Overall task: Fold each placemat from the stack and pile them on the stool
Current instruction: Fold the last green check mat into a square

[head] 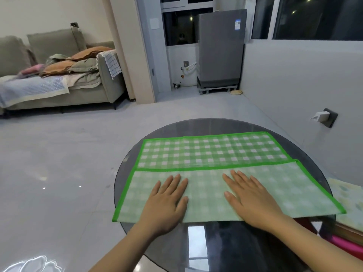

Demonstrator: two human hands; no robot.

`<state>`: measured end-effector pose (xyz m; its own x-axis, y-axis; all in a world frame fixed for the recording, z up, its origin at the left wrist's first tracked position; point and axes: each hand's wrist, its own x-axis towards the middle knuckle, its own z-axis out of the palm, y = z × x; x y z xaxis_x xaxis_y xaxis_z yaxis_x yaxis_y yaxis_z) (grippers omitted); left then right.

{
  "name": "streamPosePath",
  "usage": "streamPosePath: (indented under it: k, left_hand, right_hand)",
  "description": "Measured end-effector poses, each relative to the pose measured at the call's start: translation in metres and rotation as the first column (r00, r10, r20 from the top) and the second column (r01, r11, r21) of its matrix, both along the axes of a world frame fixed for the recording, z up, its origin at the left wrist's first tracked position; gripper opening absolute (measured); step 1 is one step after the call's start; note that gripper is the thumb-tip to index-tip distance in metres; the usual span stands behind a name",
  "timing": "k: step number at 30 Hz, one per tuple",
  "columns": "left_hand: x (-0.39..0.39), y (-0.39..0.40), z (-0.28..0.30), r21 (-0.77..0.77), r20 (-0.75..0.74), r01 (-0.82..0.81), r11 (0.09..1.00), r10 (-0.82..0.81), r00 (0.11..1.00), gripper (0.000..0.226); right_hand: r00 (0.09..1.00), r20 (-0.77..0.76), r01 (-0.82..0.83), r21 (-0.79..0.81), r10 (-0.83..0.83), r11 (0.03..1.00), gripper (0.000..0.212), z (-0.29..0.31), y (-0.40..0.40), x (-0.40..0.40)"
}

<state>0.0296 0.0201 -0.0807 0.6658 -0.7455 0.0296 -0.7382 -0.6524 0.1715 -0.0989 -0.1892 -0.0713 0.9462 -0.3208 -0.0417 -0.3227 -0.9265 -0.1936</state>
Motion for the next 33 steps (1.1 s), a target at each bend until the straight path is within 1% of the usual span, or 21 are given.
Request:
streamPosePath:
  k: [3, 4, 6, 7, 8, 10, 11, 13, 14, 15, 17, 19, 21, 27, 33]
  left_hand:
    - [0.019, 0.030, -0.001, 0.001, -0.003, -0.081, 0.997, 0.081, 0.997, 0.080]
    - [0.023, 0.038, -0.001, 0.004, 0.000, -0.104, 0.995, 0.104, 0.995, 0.080]
    - [0.027, 0.048, -0.001, 0.004, -0.007, -0.129, 0.992, 0.129, 0.992, 0.081]
    - [0.028, 0.049, -0.001, 0.002, -0.013, -0.133, 0.991, 0.133, 0.991, 0.081]
    - [0.027, 0.050, -0.001, 0.006, -0.018, -0.135, 0.991, 0.135, 0.991, 0.082]
    - [0.026, 0.048, 0.000, 0.017, -0.029, -0.133, 0.991, 0.133, 0.991, 0.081]
    - [0.026, 0.048, 0.000, 0.025, -0.037, -0.135, 0.991, 0.135, 0.990, 0.077]
    - [0.025, 0.047, 0.003, 0.033, -0.061, -0.146, 0.989, 0.147, 0.987, 0.062]
    - [0.024, 0.045, 0.005, 0.022, -0.076, -0.149, 0.989, 0.151, 0.986, 0.058]
    - [0.023, 0.042, 0.007, 0.007, -0.092, -0.145, 0.989, 0.145, 0.985, 0.056]
    - [0.019, 0.031, 0.014, -0.023, -0.120, -0.108, 0.994, 0.104, 0.987, 0.053]
    - [0.018, 0.014, 0.022, -0.046, -0.113, -0.059, 0.997, 0.054, 0.992, 0.051]
    - [0.024, -0.007, 0.031, -0.058, -0.093, -0.024, 0.998, 0.019, 0.996, 0.049]
    - [0.068, -0.079, 0.045, -0.134, -0.099, -0.035, 0.990, 0.021, 0.995, 0.046]
    - [0.134, -0.138, 0.032, -0.226, -0.093, -0.118, 0.967, 0.099, 0.991, 0.037]
  right_hand:
    - [1.000, 0.000, 0.001, -0.017, -0.001, 1.000, 0.058, -0.002, -0.001, 0.003]
    - [1.000, 0.000, 0.000, -0.013, 0.000, 1.000, 0.064, -0.003, -0.001, 0.003]
    - [1.000, 0.001, -0.004, -0.012, 0.004, 1.000, 0.082, -0.005, -0.001, 0.003]
    - [1.000, 0.003, -0.002, -0.014, 0.002, 1.000, 0.086, -0.006, -0.001, 0.003]
    - [1.000, 0.006, 0.003, -0.010, -0.003, 1.000, 0.085, -0.006, -0.001, 0.003]
    - [1.000, -0.001, 0.010, -0.012, -0.010, 1.000, 0.075, -0.005, 0.000, 0.004]
    - [1.000, -0.006, 0.009, -0.009, -0.009, 1.000, 0.075, -0.005, 0.001, 0.005]
    - [1.000, -0.005, 0.006, 0.006, -0.006, 1.000, 0.081, -0.001, 0.004, 0.004]
    - [1.000, -0.003, 0.008, 0.024, -0.008, 1.000, 0.076, 0.002, 0.004, 0.004]
    - [1.000, 0.000, 0.010, 0.038, -0.010, 0.999, 0.066, 0.005, 0.005, 0.005]
    - [0.999, 0.032, 0.013, 0.041, -0.014, 0.999, 0.056, 0.014, 0.005, 0.008]
    - [0.997, 0.078, 0.008, 0.022, -0.010, 1.000, 0.054, 0.020, 0.001, 0.017]
    - [0.994, 0.104, 0.010, 0.037, -0.014, 0.999, 0.053, 0.026, -0.006, 0.031]
    - [0.988, 0.151, 0.020, 0.027, -0.024, 0.999, 0.049, 0.037, -0.043, 0.089]
    - [0.982, 0.178, 0.066, 0.006, -0.066, 0.998, 0.046, 0.028, -0.085, 0.149]
